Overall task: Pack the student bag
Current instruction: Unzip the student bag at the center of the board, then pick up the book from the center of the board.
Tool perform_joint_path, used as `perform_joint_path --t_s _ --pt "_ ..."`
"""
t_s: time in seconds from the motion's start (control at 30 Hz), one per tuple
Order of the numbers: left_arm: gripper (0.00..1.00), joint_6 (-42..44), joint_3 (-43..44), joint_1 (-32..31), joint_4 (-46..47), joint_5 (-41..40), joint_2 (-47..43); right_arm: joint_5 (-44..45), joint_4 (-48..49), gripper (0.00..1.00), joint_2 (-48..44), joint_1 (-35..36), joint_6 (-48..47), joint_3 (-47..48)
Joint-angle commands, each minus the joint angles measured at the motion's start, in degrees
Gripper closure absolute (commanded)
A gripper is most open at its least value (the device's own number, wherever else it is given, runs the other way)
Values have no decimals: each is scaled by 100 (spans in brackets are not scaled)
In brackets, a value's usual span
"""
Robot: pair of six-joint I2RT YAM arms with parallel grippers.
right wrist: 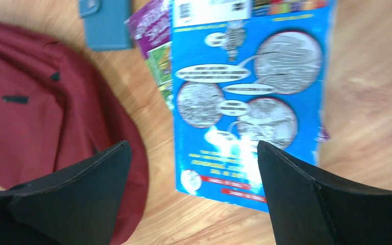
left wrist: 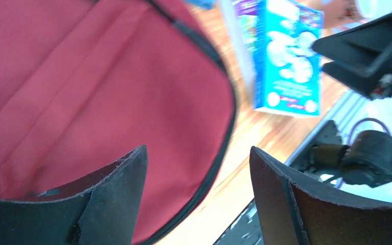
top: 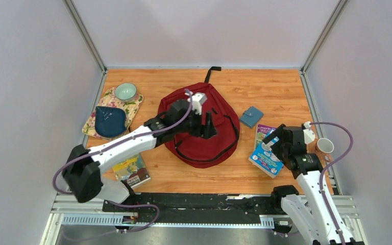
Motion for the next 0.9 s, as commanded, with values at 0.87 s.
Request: perform_joint_path --t_s 0.87 --pt "17 -394 3849 -1218 875 2678 5073 -272 -816 2 -393 -1673 38 -220"
